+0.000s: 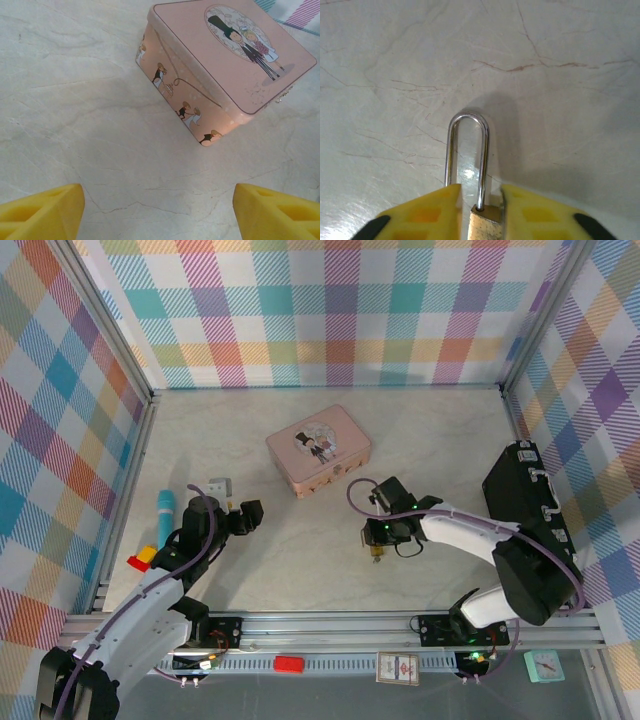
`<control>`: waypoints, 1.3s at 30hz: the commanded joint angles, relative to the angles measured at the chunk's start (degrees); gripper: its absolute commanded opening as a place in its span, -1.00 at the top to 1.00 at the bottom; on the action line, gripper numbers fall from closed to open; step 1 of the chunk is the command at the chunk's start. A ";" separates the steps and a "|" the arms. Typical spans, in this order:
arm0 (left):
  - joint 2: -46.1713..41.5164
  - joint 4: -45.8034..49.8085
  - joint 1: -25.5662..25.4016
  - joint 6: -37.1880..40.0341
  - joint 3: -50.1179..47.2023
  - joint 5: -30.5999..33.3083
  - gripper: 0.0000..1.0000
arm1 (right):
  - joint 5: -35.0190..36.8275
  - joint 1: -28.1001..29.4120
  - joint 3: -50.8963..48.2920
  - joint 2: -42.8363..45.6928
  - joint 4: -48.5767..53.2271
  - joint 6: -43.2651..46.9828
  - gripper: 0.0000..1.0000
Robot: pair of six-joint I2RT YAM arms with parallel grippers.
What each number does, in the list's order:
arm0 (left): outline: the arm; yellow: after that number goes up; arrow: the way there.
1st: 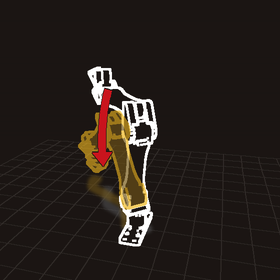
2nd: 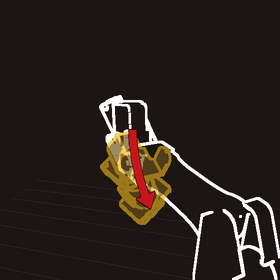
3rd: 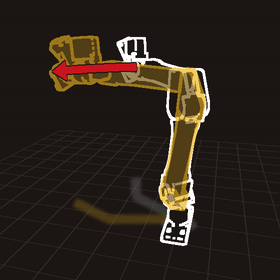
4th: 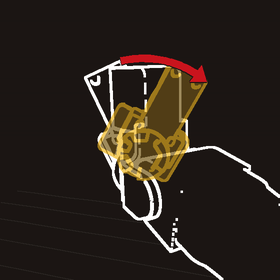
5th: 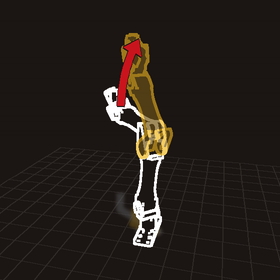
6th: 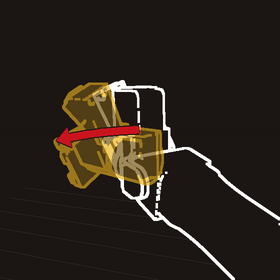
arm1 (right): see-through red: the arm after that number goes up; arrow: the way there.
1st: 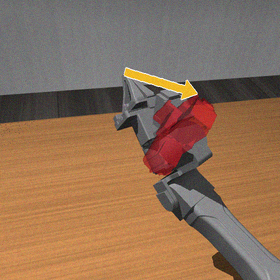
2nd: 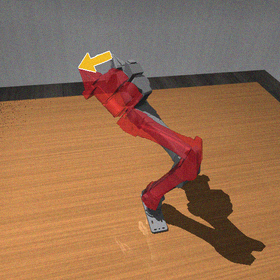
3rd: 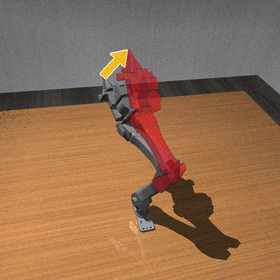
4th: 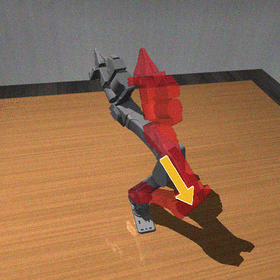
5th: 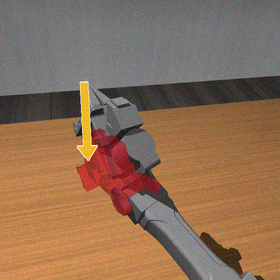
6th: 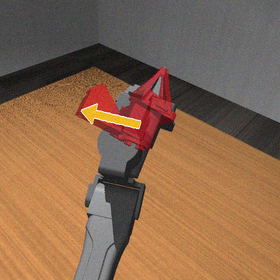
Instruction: Unlock the padlock with the key
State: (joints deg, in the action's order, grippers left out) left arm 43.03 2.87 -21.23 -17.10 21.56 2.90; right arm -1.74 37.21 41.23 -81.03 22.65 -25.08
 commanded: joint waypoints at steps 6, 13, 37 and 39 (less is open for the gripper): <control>2.63 4.82 0.24 -1.24 6.95 12.84 -0.74 | 12.14 -0.10 7.87 10.58 3.82 11.19 0.01; 6.70 1.01 0.29 0.31 9.30 29.24 -0.92 | 28.25 -3.64 5.47 17.30 -9.62 22.80 -0.45; 43.78 -58.39 12.26 21.19 -2.96 12.61 -1.00 | 13.10 -27.95 -14.25 0.36 -55.58 30.05 -0.97; 47.52 -60.47 12.61 21.32 -1.96 11.92 -1.00 | 8.70 -29.96 -15.39 -0.74 -60.51 30.13 -0.98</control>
State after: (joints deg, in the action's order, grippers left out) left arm 86.83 -47.53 -9.82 3.99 19.92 20.99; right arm 14.22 9.30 27.07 -80.97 -25.74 2.66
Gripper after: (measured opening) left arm 0.998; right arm 0.988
